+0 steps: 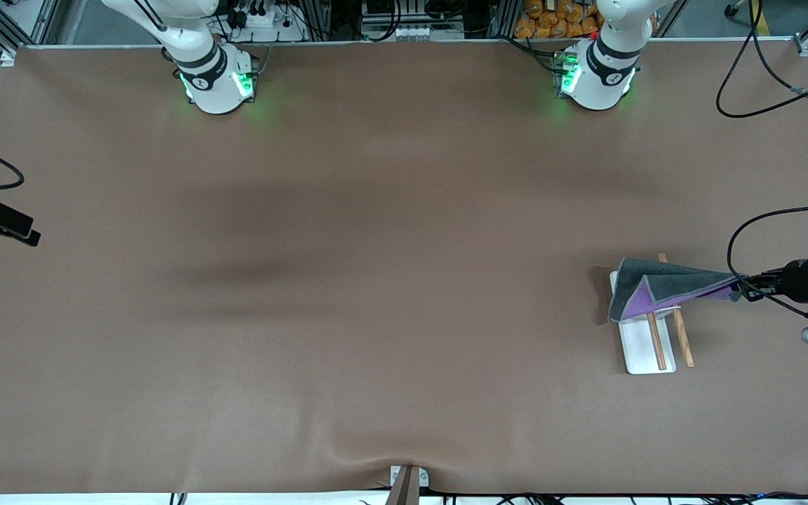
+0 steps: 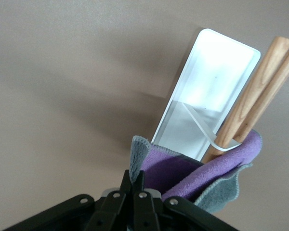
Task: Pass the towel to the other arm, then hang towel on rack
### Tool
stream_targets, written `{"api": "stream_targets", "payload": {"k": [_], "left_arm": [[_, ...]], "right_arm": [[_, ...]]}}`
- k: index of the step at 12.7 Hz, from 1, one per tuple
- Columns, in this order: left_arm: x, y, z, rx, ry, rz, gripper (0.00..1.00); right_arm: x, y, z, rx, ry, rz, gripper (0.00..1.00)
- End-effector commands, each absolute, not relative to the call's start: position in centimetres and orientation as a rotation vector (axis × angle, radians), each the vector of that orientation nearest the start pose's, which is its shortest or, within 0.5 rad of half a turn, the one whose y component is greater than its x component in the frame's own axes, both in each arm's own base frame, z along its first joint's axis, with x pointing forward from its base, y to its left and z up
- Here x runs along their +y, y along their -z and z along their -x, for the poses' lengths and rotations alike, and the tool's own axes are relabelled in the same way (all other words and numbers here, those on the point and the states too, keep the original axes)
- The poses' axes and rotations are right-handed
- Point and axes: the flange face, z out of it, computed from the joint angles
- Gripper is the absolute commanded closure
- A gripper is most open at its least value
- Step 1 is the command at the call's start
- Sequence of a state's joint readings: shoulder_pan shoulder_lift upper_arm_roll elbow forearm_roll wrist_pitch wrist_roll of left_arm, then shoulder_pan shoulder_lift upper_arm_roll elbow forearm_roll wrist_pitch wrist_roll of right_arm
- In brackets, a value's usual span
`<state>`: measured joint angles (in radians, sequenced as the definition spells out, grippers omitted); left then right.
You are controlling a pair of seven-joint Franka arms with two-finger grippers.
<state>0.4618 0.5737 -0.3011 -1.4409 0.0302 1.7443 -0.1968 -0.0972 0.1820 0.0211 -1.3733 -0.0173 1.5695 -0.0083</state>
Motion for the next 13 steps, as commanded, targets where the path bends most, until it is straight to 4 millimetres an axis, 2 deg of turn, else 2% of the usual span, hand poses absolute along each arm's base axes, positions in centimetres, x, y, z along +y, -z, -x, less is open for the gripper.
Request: {"api": "stream_targets", "payload": {"k": [1,2,4,7,8,10,11,13], "left_arm": [[14.5,-34.6,-66.7,-0.571,-0.389,3.187,0.72],[14.5,-34.3,-66.7,-0.573,-0.396,3.189,0.42],[14.7,-34.7,-66.6,-0.578,-0.386,3.188,0.0],[15.0,-36.5,-66.4,-0.577,-0.354,3.184,0.0],[14.9,-37.4,-66.2,-0.576,-0.349,3.184,0.0],[14.0,-41.3,-65.3,-0.557,-0.342,3.179,0.0],[13.3,-44.1,-64.6,-0.545,-0.322,3.172,0.0],[11.5,-49.5,-63.4,-0.506,-0.228,3.156,0.0]], "right_arm": [[-5.7,-62.6,-58.9,0.165,0.01,3.138,0.0],[-6.0,-63.6,-57.7,0.175,-0.006,3.124,0.0],[-5.7,-64.1,-54.8,0.171,-0.044,3.117,0.0],[-7.7,-63.2,-54.2,0.21,-0.083,3.108,0.0],[-7.2,-62.7,-53.9,0.194,-0.109,3.107,0.0],[-7.0,-62.7,-52.5,0.193,-0.148,3.105,0.0],[-6.5,-63.0,-51.9,0.177,-0.141,3.107,0.0],[-4.4,-63.6,-52.0,0.109,-0.116,3.119,0.0]]}}
